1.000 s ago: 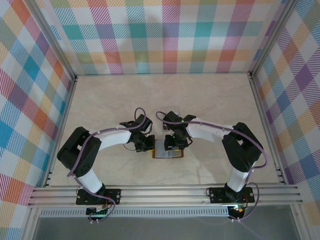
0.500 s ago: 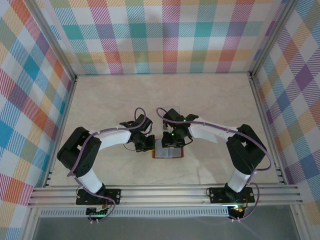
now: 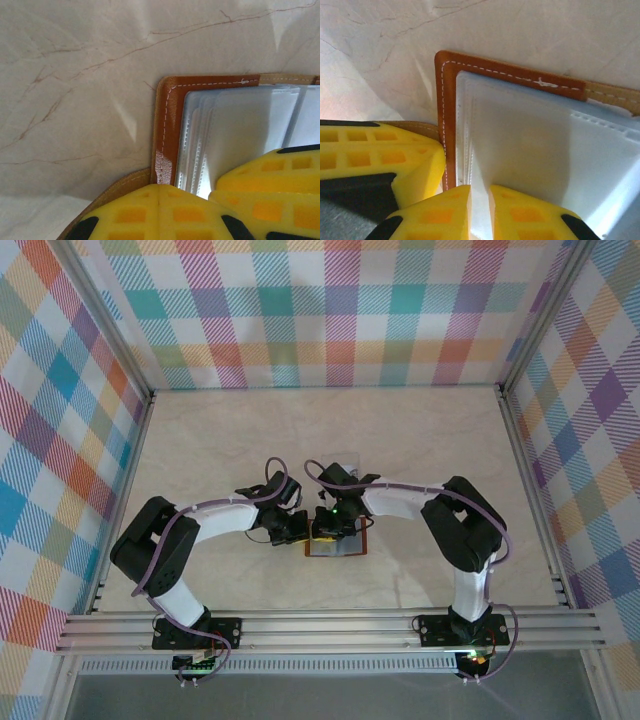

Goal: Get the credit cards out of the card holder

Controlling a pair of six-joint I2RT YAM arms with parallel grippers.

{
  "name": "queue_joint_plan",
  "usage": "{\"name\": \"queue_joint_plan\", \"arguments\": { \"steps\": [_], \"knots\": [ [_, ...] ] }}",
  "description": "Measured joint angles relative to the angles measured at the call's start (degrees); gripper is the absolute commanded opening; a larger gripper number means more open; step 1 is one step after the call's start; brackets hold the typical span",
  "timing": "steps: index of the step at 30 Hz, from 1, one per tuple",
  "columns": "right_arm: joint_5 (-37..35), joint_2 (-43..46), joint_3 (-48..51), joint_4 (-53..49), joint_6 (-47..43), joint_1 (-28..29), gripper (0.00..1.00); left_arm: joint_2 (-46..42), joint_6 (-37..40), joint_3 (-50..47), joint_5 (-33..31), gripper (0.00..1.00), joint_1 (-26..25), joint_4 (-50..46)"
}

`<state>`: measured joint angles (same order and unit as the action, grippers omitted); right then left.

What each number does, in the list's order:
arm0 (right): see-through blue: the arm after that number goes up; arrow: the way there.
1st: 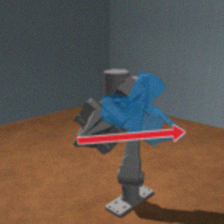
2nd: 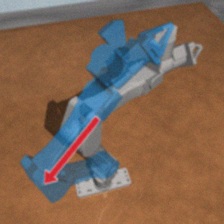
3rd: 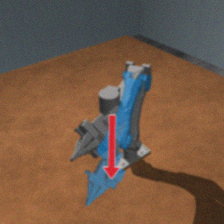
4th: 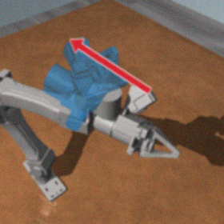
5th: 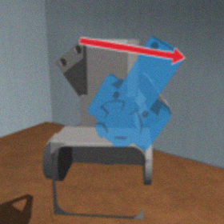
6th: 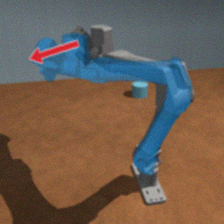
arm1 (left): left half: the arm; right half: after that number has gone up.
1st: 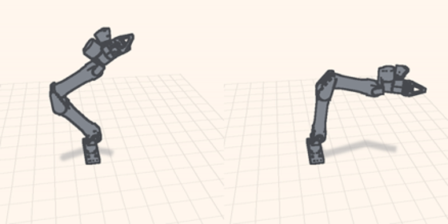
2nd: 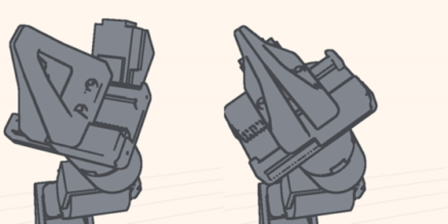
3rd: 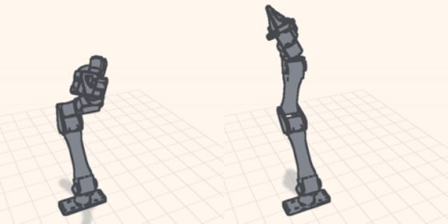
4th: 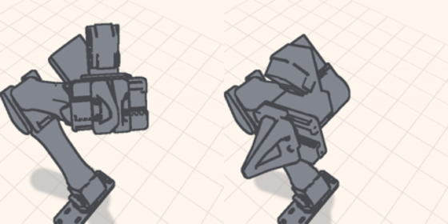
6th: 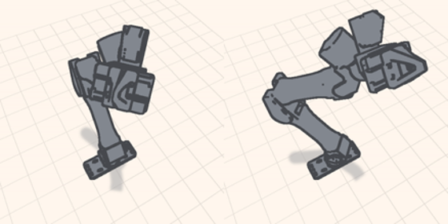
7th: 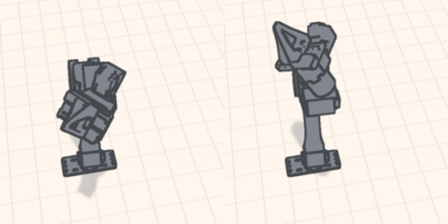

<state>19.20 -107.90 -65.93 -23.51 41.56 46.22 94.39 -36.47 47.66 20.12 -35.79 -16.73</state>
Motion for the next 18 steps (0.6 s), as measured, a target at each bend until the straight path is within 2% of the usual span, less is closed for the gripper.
{"name": "queue_joint_plan", "arguments": {
  "steps": [3,8,18],
  "knots": [
    [-0.20,0.00,-0.13,-0.07,0.00,0.00,0.22,-0.02,0.00,0.00,0.00,0.03,0.02,0.02],
    [-1.86,0.11,-0.90,-1.49,-0.46,0.31,0.35,-0.02,0.07,0.00,-0.04,0.03,0.02,-0.04],
    [-9.84,0.50,-4.22,-9.29,-2.69,1.66,0.41,-0.02,0.26,0.02,-0.15,0.03,0.02,-0.09]
  ]
}}
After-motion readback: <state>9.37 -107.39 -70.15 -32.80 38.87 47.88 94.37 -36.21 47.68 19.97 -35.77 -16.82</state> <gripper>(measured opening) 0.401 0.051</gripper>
